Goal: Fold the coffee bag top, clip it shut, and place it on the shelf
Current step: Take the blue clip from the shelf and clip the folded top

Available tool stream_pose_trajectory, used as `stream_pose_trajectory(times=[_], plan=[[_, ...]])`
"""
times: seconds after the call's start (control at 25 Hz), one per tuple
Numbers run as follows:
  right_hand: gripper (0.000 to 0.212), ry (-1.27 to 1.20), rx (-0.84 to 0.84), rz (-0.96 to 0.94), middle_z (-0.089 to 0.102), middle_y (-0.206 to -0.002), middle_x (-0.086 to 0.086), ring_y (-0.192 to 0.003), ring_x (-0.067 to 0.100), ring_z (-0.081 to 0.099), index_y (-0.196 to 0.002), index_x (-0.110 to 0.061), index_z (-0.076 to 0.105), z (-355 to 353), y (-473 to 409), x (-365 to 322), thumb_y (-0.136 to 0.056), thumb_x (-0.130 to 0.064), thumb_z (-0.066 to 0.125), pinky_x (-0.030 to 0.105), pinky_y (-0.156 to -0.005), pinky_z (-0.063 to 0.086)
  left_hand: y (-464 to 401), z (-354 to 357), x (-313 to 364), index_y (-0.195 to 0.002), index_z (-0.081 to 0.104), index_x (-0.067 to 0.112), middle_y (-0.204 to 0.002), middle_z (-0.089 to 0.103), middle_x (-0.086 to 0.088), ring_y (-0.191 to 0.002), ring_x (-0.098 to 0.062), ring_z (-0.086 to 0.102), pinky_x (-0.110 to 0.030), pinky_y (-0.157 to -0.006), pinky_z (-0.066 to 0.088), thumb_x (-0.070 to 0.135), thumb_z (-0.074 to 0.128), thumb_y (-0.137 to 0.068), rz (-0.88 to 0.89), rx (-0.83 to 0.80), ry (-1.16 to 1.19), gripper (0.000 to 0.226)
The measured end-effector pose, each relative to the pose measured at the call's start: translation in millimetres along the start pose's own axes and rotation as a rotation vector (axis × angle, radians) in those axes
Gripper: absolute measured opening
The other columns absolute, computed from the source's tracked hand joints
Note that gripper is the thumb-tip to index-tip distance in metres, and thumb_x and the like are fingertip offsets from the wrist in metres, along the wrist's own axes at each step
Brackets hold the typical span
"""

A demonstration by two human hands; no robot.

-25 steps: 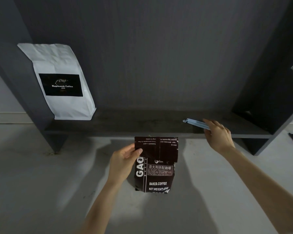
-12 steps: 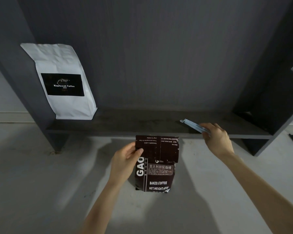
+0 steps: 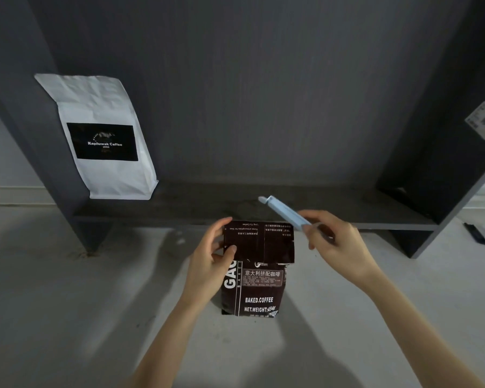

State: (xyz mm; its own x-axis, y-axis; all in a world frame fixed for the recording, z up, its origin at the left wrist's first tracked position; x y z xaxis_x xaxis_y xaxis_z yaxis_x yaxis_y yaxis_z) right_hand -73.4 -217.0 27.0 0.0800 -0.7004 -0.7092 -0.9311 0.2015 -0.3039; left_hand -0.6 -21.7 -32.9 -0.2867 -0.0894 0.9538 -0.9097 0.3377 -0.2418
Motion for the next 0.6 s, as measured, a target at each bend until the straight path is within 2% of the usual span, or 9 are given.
stream_pose_trajectory(times=[0.08,0.16,0.28,0.32,0.44,0.6], plan=[[0.025,0.081,-0.032,-0.051,0.051,-0.081,-0.017,-0.069,0.001,0.054,-0.106,-0.027,0.059,6,3,-4,-0.081,-0.02,0.06,0.002,-0.062,0.041,0,-1,2,-0.102,0.043,0.05,-0.107,0.056,0.018,-0.095,0.01,0.057,-0.004,-0.078,0.044,-0.002,0.055,-0.081,0.001,-0.014,-0.007,0.057],[0.028,0.127,-0.071,-0.074,0.048,-0.083,-0.016,-0.073,0.005,0.054,-0.105,-0.025,0.06,11,5,-5,-0.077,-0.022,0.064,0.005,-0.066,0.042,0,-1,5,-0.1,0.044,0.05,-0.106,0.057,0.017,-0.098,0.002,0.058,-0.008,-0.079,0.046,0.002,0.056,-0.081,0.006,-0.025,-0.006,0.053],[0.031,0.162,-0.092,-0.086,0.051,-0.087,-0.007,-0.076,0.013,0.056,-0.107,-0.027,0.06,16,5,-8,-0.077,-0.023,0.065,0.023,-0.069,0.05,-1,-1,8,-0.099,0.046,0.05,-0.108,0.06,0.012,-0.103,-0.008,0.058,-0.023,-0.085,0.048,0.017,0.057,-0.083,0.007,-0.038,-0.02,0.038],[0.032,0.163,-0.097,-0.094,0.052,-0.088,-0.008,-0.078,0.015,0.057,-0.108,-0.029,0.059,17,5,-9,-0.077,-0.025,0.064,0.031,-0.07,0.053,-1,-1,9,-0.099,0.048,0.05,-0.109,0.061,0.009,-0.103,-0.008,0.057,-0.024,-0.085,0.049,0.023,0.056,-0.084,0.011,-0.049,-0.048,0.032],[0.034,0.155,-0.128,-0.124,0.048,-0.083,-0.022,-0.08,0.012,0.057,-0.111,-0.033,0.058,19,7,-11,-0.078,-0.027,0.063,0.036,-0.07,0.054,-2,0,12,-0.092,0.054,0.048,-0.108,0.063,0.006,-0.102,-0.007,0.058,-0.019,-0.083,0.047,0.03,0.049,-0.086,0.009,-0.036,-0.092,0.02],[0.032,0.12,-0.123,-0.156,0.049,-0.082,-0.024,-0.078,0.011,0.057,-0.109,-0.03,0.061,21,10,-13,-0.078,-0.026,0.064,0.035,-0.068,0.052,-2,0,15,-0.084,0.058,0.044,-0.094,0.066,0.011,-0.095,-0.004,0.06,-0.006,-0.075,0.044,0.027,0.044,-0.089,-0.025,-0.003,-0.065,0.022]])
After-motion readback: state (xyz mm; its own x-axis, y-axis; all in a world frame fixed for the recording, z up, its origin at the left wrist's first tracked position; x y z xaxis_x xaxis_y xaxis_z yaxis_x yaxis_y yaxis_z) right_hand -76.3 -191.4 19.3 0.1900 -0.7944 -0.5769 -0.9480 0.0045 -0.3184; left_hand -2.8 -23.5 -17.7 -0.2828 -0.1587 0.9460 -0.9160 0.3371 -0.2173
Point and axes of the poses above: each hand's wrist, its own y-axis away from the middle knuckle, its own z-axis out of the palm, x = y × z, the point moved 3 cm from there along -y, towards the middle knuckle
